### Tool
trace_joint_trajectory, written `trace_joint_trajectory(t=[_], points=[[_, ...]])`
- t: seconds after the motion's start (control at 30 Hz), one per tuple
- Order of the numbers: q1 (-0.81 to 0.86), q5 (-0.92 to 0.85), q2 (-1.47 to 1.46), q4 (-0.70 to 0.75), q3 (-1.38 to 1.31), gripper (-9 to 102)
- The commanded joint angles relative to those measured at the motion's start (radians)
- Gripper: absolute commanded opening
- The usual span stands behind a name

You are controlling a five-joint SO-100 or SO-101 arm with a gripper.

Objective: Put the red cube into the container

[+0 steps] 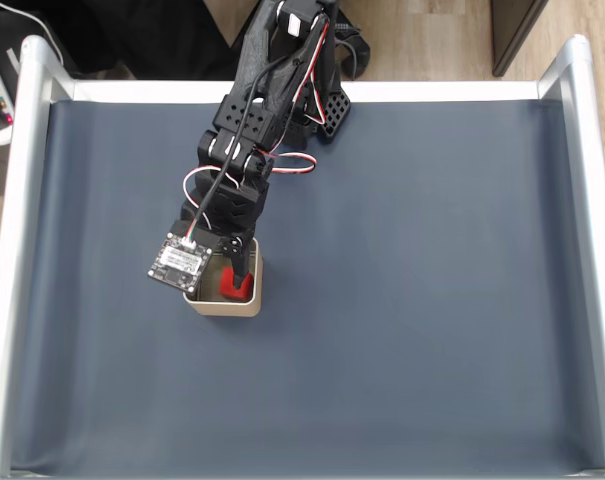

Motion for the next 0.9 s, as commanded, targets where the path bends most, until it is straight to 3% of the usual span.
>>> trace_joint_trajectory(t=[0.0, 0.3, 0.53, 0.87], points=[[0.008, 0.009, 0.038, -0.014, -0.008, 21], [0.008, 0.002, 0.049, -0.015, 0.0, 19], [-0.009, 0.005, 0.121, -0.025, 0.005, 0], [-0.195, 0.051, 0.336, -0.026, 0.072, 0]])
